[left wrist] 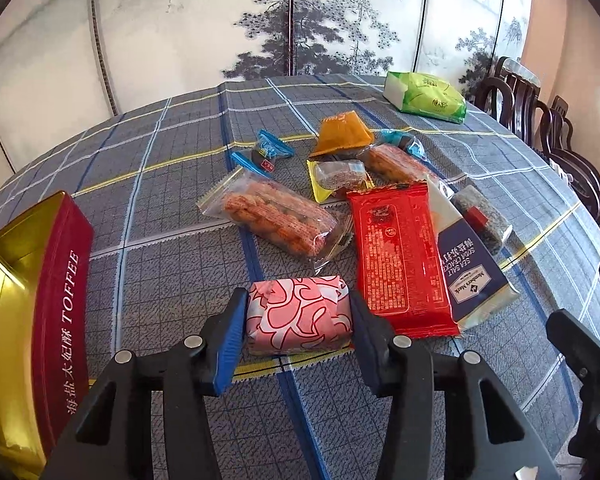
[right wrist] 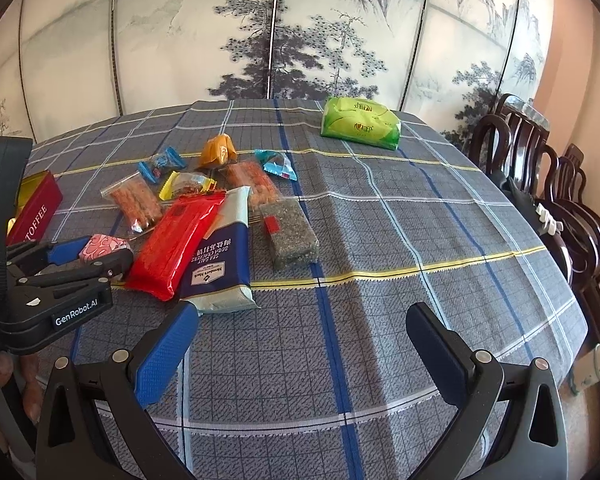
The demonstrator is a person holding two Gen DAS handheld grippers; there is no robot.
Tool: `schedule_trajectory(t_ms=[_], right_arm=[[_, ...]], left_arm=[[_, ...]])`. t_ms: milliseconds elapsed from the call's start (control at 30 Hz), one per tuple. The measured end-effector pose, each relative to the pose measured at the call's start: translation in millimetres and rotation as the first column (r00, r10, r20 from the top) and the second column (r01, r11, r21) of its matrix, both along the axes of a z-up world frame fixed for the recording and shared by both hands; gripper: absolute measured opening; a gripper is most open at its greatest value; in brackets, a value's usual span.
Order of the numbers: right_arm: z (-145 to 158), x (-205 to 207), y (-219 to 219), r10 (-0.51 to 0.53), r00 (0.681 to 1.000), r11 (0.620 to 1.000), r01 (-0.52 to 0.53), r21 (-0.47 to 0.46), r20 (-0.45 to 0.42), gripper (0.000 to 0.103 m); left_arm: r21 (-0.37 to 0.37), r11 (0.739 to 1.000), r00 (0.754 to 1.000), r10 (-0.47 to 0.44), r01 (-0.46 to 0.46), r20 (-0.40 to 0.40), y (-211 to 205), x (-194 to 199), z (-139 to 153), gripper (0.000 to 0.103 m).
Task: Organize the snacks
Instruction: 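Grasp the pink patterned cake with the left tool and lift, then carry the pink cake into the gold tin and release it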
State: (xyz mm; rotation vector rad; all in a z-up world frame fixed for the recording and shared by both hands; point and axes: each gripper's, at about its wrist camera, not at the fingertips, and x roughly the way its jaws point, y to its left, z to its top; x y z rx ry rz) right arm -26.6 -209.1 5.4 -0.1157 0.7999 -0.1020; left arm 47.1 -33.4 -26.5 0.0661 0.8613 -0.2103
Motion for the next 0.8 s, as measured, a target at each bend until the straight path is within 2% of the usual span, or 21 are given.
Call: schedule_trajectory(t_ms=[233, 500, 800], right_arm=[[1, 0, 4, 0.012, 1.000, 1.000, -0.012, 0.011, -0.008, 0.103], [0, -3, 7, 0.024, 1.000, 0.999, -0.024, 0.022, 0.000, 0.103], [-2, -6, 8, 0.036, 0.999, 0.999, -0.036, 0.037, 0.005, 0.103]], left_arm=[[-0.040, 0.999, 0.995, 0.028, -0.024, 0.098, 24, -14, 56, 0.044], [-0.055, 0.993, 0.976, 0.115, -0.107, 0.186, 73, -16, 113, 0.044], [-0.014, 0.965, 0.938, 0.257, -0.261, 0.232, 152, -17, 134, 0.044]])
